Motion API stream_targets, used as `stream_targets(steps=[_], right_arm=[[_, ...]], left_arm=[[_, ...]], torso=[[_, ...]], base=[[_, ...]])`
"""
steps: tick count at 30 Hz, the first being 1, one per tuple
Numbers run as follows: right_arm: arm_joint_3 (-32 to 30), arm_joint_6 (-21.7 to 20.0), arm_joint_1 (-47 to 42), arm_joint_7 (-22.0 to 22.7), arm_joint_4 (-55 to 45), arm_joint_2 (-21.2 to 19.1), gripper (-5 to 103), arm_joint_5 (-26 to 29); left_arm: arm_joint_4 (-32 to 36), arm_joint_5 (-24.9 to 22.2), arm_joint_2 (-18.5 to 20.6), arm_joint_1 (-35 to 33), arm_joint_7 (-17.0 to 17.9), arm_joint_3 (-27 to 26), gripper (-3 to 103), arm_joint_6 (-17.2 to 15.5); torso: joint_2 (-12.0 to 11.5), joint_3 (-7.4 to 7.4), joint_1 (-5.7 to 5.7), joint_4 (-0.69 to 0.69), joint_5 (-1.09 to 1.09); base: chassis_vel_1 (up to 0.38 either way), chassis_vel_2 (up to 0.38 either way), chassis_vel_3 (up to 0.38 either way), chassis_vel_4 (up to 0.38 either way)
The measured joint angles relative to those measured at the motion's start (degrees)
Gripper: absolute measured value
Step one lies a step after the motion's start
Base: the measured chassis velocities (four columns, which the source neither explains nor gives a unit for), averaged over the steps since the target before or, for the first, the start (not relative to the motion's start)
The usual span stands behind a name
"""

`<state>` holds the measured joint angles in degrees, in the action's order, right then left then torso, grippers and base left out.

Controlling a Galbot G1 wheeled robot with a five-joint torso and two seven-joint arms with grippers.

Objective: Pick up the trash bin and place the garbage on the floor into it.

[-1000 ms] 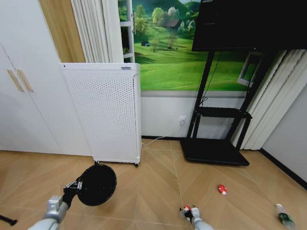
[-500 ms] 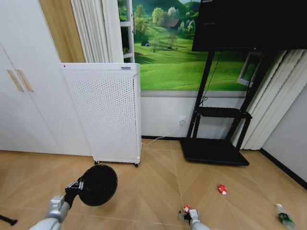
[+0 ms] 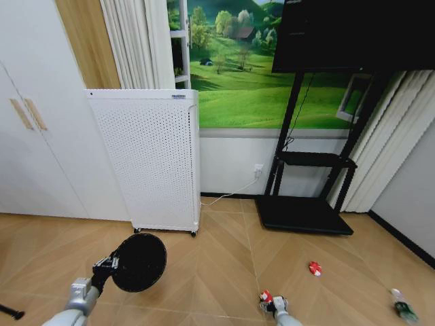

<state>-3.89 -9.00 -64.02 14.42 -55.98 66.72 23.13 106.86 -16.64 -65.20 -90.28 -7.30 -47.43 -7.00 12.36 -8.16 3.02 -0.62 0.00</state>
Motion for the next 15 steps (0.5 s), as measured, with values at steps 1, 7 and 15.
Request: stream_targets(steps=[1,7,15], right_arm=[[0.00,0.00,0.11,0.00,0.21,0.20,100,-0.18],[0.00,0.14,0.51,-0.76,1.38,1.19,93,-1.28],[0.01,0.57,0.64,-1.04,1.61,1.34,71,-1.40]], left_arm=[[-0.04,0.00,0.00,0.03,-0.01,0.00,7,0.02],[-0.53,0.00,0.07,0.18,-0.03,0.00,7,0.27],[-1.11,0.14,0.09,0.25,-0.03,0.06,7,0.57]], torso=[[0.00,0.00,0.00,0.00,0.00],[0.00,0.00,0.00,0.01,0.00],[0.00,0.00,0.00,0.01,0.00]], base=[[0.000,0.000,0.000,0.000],[0.000,0.000,0.000,0.000],[0.000,0.000,0.000,0.000]])
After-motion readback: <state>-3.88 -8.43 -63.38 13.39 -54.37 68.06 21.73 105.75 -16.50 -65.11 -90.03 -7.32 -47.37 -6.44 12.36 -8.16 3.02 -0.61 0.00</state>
